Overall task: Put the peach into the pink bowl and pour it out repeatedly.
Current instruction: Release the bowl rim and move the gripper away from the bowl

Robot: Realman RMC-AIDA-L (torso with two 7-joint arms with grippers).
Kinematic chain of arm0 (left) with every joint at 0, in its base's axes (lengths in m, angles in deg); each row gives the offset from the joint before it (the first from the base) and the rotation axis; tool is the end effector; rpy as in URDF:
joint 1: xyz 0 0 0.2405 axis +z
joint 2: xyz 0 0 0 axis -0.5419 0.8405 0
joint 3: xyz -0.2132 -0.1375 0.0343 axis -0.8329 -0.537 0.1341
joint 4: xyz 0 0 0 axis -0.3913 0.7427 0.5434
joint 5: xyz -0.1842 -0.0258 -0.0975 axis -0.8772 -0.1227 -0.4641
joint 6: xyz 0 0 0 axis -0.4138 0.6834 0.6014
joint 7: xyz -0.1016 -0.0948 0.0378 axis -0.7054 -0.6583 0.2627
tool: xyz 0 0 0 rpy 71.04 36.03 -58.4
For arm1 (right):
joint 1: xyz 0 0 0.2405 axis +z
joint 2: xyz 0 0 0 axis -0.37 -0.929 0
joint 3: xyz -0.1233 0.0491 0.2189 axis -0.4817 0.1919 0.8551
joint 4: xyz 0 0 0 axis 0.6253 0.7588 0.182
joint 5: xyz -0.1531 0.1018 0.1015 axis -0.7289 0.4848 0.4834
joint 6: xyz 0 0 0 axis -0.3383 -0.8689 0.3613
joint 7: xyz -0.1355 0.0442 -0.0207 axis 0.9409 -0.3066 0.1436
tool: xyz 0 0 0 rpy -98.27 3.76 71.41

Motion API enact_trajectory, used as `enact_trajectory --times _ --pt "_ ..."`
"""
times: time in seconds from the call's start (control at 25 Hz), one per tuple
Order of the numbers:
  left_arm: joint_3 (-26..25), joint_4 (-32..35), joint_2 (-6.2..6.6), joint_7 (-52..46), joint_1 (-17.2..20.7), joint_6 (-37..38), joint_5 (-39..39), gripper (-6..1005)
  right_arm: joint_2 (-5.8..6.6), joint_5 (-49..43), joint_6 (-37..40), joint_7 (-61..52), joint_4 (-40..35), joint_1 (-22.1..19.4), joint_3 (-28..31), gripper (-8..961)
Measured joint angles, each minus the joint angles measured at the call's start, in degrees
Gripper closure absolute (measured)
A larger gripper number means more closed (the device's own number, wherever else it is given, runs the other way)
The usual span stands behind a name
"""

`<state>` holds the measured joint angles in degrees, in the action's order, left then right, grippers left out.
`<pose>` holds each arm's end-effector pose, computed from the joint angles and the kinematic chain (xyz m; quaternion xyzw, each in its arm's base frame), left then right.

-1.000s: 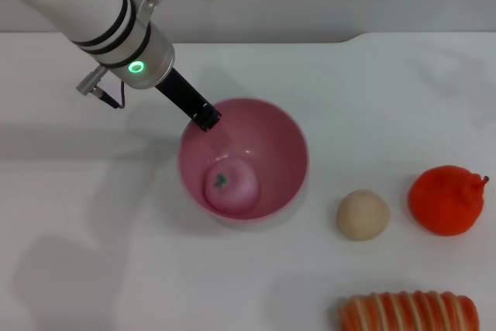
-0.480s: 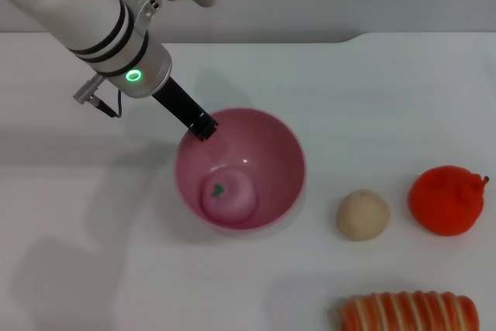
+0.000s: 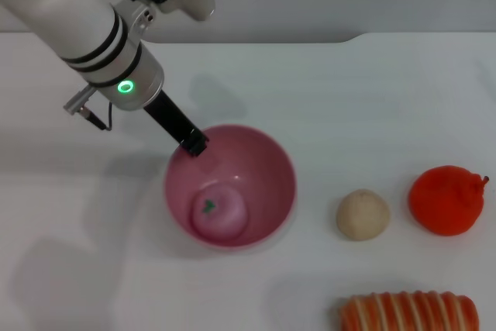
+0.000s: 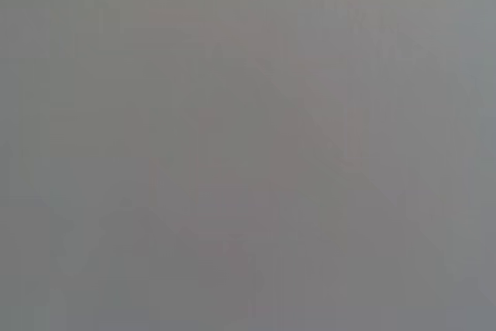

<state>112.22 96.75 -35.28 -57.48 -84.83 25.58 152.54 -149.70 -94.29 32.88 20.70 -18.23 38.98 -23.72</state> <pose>-0.1494 0.4048 -0.0326 -0.9194 -0.3050 0.1909 0.1585 0.2732 0.3469 0.1449 -0.7246 0.0566 0.4062 0.5539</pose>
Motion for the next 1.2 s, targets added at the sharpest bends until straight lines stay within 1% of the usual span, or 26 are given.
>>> enact_trajectory --times 0.24,0.28,0.44,0.8,1.04,1.08,1.12,1.2 --pt "0.15 -0.28 -0.07 -0.09 0.16 0.32 0.53 930 -0.04 -0.08 0.91 0.02 0.97 0.22 -0.04 431" --pt "1.85 -0.95 -0.19 -0.62 1.22 0.52 1.12 923 -0.05 -0.09 1.19 0.02 1.02 0.29 -0.14 431" --pt "2.13 -1.79 -0.28 -0.73 1.94 0.35 1.08 895 -0.07 -0.12 2.02 0.02 1.19 0.49 -0.65 431" --pt "2.41 -1.62 -0.36 -2.85 1.93 -0.18 0.68 831 -0.19 -0.17 2.08 -0.17 1.59 0.88 -1.4 430" --pt "2.44 -1.33 -0.55 -2.4 1.68 -0.65 -0.08 789 -0.22 -0.19 1.96 -0.23 2.46 0.92 -1.63 430" --pt "2.28 -1.01 -0.55 -1.91 1.61 -1.1 -1.19 782 -0.22 -0.18 1.97 -0.27 2.72 0.92 -1.63 430" --pt "2.13 -0.76 -0.56 -1.67 1.58 -1.15 -1.8 723 -0.21 -0.19 1.95 -0.28 2.96 0.93 -1.64 430" --pt "1.06 0.79 -0.51 0.61 1.55 -0.97 -6.15 606 -0.2 -0.19 1.86 -0.3 3.24 0.93 -1.69 431"
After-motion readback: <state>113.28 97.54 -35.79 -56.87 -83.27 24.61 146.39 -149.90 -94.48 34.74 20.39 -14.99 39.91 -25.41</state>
